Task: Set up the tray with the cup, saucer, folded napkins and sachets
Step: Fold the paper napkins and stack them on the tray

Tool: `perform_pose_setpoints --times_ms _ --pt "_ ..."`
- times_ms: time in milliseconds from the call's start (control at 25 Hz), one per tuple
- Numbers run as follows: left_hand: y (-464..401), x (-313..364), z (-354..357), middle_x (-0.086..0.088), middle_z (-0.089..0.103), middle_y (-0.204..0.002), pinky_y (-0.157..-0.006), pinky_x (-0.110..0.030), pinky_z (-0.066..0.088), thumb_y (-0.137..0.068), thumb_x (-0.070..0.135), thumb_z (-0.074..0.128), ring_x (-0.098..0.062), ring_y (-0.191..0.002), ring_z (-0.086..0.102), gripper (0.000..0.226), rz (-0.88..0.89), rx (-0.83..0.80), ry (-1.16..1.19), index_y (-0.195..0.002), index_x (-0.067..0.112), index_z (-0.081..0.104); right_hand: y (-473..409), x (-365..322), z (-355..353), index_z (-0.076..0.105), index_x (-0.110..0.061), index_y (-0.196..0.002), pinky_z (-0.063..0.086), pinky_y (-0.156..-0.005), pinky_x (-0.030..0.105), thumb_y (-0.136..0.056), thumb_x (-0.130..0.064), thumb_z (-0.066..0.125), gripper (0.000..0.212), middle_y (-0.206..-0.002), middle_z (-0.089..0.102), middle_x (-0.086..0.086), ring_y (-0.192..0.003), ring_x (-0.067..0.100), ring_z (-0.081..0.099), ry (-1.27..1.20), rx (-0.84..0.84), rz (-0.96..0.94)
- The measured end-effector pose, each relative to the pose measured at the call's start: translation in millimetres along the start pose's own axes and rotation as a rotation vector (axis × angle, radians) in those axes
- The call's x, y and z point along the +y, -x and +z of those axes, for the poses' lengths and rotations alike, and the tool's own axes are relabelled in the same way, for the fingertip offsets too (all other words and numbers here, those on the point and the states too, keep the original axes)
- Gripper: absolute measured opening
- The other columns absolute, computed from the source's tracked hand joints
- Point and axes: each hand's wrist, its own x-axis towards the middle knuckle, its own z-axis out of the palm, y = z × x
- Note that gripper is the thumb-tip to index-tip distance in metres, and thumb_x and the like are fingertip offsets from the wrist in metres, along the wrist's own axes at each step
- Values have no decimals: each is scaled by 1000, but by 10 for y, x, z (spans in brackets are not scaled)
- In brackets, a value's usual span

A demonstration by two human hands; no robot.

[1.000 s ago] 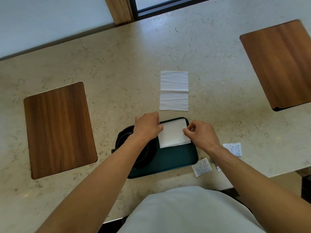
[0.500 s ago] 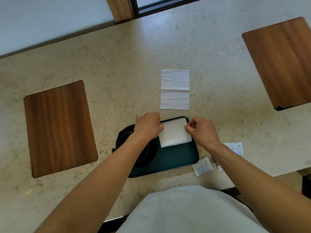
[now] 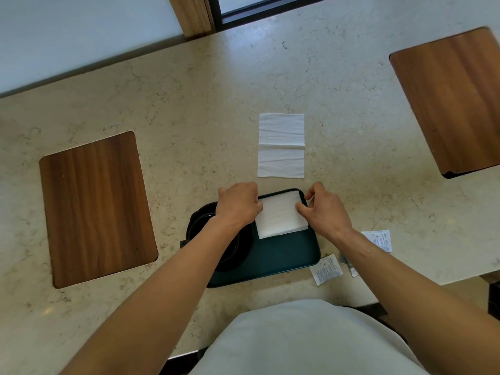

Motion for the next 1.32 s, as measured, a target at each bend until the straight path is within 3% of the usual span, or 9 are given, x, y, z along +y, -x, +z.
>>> perform_pose_setpoints --times_ms 200,360,480,600,720,880,1080,1320 --pt "-36 -7 -46 7 57 -74 -79 -36 39 -90 33 63 -18 -76 56 24 7 -19 57 -75 25 47 -63 -19 -41 52 -25 -106 43 -57 23 -92 -33 69 23 -79 61 -6 -70 7 60 -96 24 -1" --pt "-187 45 -157 8 58 -77 -59 -27 41 -94 49 61 -10 -71 55 30 3 47 256 -85 21 56 -269 -115 -114 57 -25 -105 42 -59 19 -92 -27 65 14 -81 62 -8 -73 5 60 -173 79 -8" --pt "-398 101 -262 6 59 -89 -69 -26 40 -97 45 60 -12 -81 55 29 96 141 247 -102 17 64 -502 -194 -183 61 -25 -105 44 -65 19 -92 -23 64 14 -87 61 -9 -76 5 58 -178 99 -61" --pt "-652 155 -360 -5 63 -109 -86 -31 46 -98 29 62 -20 -103 54 28 272 224 125 -119 10 67 -780 -243 -245 64 -22 -105 46 -77 23 -91 -17 65 16 -96 58 -3 -85 11 56 -91 148 -173" --pt "-894 217 -468 -10 65 -112 -92 -37 48 -96 21 66 -28 -106 55 32 385 304 51 -125 9 68 -1049 -283 -298 67 -17 -110 44 -85 27 -88 -13 67 22 -107 58 6 -100 20 53 38 213 -234" --pt "-1131 193 -480 -11 65 -111 -92 -43 46 -94 19 67 -31 -103 55 33 408 279 -24 -125 10 69 -1274 -261 -318 68 -13 -112 46 -86 30 -85 -9 66 27 -105 58 10 -102 26 50 108 198 -265" --pt "-1181 152 -398 -11 65 -104 -82 -45 48 -93 14 63 -31 -94 55 23 439 256 -81 -112 7 73 -1351 -233 -264 72 -11 -103 44 -83 31 -87 -11 64 18 -98 58 10 -96 29 49 143 212 -294" --pt "-1191 189 -371 -8 65 -98 -79 -42 47 -92 12 63 -28 -90 55 14 379 288 -40 -97 9 76 -1355 -211 -233 73 -11 -95 41 -79 28 -87 -15 66 11 -91 56 5 -92 21 45 84 237 -296"
